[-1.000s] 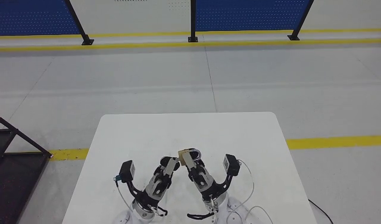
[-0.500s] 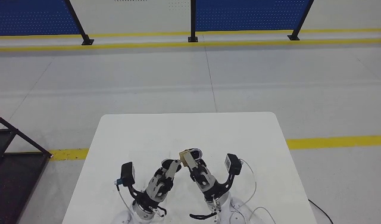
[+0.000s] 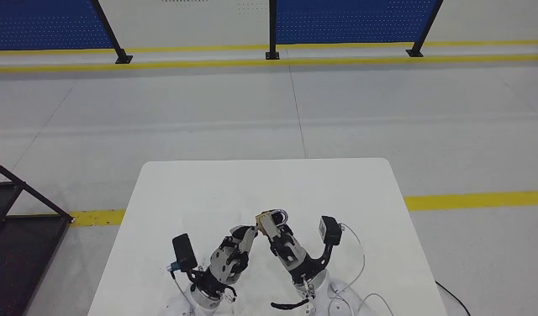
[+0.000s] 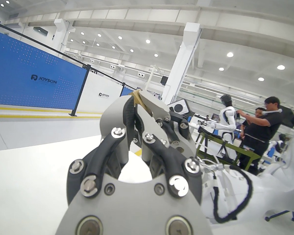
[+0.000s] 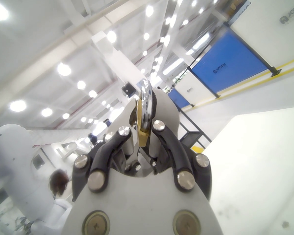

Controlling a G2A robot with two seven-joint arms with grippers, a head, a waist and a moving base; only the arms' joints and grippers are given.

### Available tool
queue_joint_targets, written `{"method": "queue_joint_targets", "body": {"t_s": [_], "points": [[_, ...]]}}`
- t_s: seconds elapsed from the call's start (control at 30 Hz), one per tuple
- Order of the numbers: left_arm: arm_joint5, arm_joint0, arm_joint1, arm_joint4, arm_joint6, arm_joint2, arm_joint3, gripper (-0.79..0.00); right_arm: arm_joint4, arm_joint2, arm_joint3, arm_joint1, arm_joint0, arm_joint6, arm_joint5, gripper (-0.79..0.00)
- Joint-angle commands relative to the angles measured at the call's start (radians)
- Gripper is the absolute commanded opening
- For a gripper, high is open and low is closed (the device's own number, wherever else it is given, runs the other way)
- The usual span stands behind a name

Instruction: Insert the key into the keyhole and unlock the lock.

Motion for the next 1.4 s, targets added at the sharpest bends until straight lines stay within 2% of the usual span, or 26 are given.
{"method": "queue_joint_targets", "body": {"t_s": [0.0, 0.37, 0.93, 1.37], "points": [[0.03, -0.002, 0.001, 0.056, 0.032, 0.002, 0.005, -0.785, 0.001, 0.001, -0.002, 0.001, -0.001, 0.004, 0.001, -0.785], [0.174, -0.018, 0.007, 0.235, 0.157, 0.01, 0.027, -0.785, 0.007, 0.005, -0.007, 0.002, -0.004, 0.018, 0.005, -0.785], [0.417, -0.044, 0.021, 0.474, 0.261, 0.009, 0.043, -0.785, 0.008, 0.007, -0.006, 0.003, -0.008, 0.015, 0.005, -0.785], [0.505, -0.06, 0.034, 0.573, 0.273, -0.002, 0.045, -0.785, 0.01, 0.007, -0.004, 0.002, -0.009, 0.01, 0.003, -0.785]]}}
